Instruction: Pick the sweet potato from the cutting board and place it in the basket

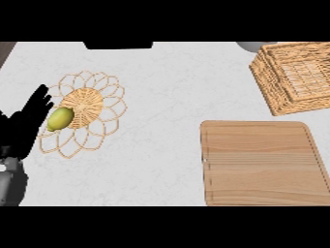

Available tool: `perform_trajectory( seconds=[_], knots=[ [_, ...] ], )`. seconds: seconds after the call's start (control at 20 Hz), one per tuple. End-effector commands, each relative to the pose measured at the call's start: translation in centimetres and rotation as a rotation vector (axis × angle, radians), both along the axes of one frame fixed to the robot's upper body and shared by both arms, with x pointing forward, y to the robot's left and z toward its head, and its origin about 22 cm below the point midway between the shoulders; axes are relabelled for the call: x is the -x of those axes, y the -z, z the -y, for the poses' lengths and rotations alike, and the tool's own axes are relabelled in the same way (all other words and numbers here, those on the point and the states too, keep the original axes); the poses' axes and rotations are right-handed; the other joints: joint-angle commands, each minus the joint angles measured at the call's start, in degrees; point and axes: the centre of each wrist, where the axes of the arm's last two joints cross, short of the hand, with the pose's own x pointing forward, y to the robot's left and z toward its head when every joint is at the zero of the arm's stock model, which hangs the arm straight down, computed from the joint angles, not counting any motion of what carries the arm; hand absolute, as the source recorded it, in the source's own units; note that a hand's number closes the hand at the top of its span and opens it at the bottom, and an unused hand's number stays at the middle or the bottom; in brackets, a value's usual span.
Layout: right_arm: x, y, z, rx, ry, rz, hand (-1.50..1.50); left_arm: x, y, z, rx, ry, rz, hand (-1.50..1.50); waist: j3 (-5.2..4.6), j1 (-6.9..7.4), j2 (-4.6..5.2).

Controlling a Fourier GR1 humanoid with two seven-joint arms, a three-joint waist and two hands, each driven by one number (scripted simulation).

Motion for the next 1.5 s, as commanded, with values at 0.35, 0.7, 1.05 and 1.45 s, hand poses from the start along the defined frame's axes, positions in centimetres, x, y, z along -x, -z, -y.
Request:
perform_trajectory(
  seconds=[0.35, 0.7, 1.05, 1.45],
  knots=[
    [-1.5, -10.1, -0.8, -0.057, 0.225, 0.102, 1.50, -0.7, -0.7, 0.2, -0.033, 0.024, 0.036, 0.00, 0.00, 1.94, 0.45],
    [-7.3, -14.2, -0.3, -0.051, 0.357, 0.137, 1.50, -1.5, -0.4, 2.8, 0.004, 0.045, 0.017, 0.00, -0.02, 3.27, 0.64],
    [-13.6, -17.7, 1.4, 0.030, 0.572, 0.215, 1.50, -1.1, -0.6, 1.4, -0.003, 0.086, 0.025, 0.00, 0.04, 3.78, 0.66],
    [-20.1, -13.7, 5.1, 0.075, 0.622, 0.167, 1.50, -0.6, -1.1, 0.8, 0.002, 0.046, 0.008, 0.00, 0.16, 2.90, 0.34]
  ],
)
